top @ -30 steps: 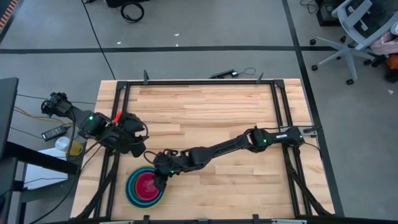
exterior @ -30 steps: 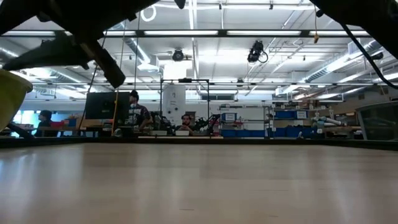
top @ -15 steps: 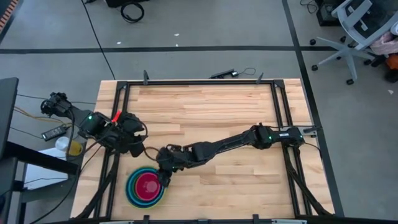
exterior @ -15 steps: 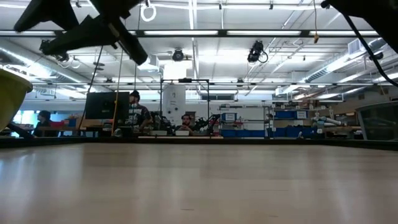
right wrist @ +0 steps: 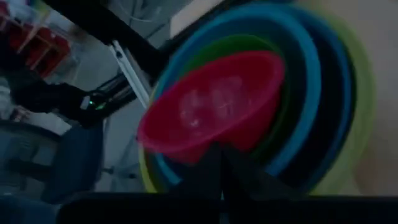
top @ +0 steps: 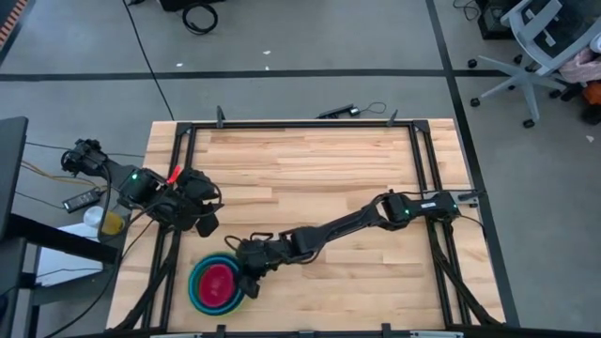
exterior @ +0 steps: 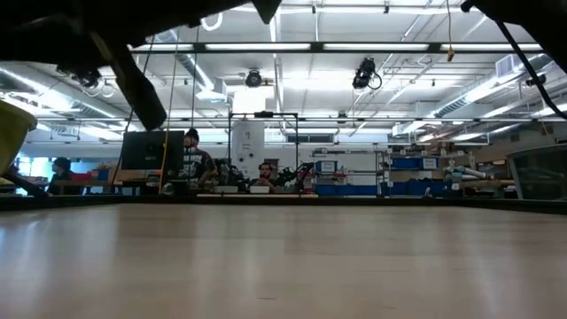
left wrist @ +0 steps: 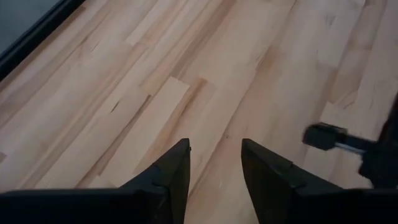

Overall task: Nest bowls inside each other
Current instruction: Return to Home Position

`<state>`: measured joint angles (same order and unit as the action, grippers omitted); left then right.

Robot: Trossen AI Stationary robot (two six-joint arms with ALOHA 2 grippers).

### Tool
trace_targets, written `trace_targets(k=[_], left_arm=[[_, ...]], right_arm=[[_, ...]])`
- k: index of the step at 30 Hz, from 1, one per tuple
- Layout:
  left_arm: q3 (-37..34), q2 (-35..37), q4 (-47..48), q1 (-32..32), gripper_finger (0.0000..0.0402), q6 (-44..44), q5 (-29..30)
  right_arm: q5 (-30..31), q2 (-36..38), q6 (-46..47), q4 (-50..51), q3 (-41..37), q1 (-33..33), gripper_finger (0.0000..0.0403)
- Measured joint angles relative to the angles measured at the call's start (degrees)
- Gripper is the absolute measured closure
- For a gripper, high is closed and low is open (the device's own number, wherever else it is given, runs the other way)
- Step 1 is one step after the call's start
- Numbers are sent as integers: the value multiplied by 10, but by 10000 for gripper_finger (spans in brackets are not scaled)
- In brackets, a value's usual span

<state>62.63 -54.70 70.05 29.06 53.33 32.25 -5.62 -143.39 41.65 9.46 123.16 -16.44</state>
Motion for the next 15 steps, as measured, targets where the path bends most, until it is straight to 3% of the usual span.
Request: trace_targets(k=[4,8,12,15], left_arm=[[0,0,0,0,258,0,1],[0,0,-2,0,258,1,1],[0,0,-15,0,258,-3,9],[0,0,-25,0,258,-14,31]], right_arm=[[19,3,51,74,-20,2,393],[88,12,66,171,-22,4,395],[159,61,34,231,-22,0,394],[165,100,-12,220,-19,-1,394]])
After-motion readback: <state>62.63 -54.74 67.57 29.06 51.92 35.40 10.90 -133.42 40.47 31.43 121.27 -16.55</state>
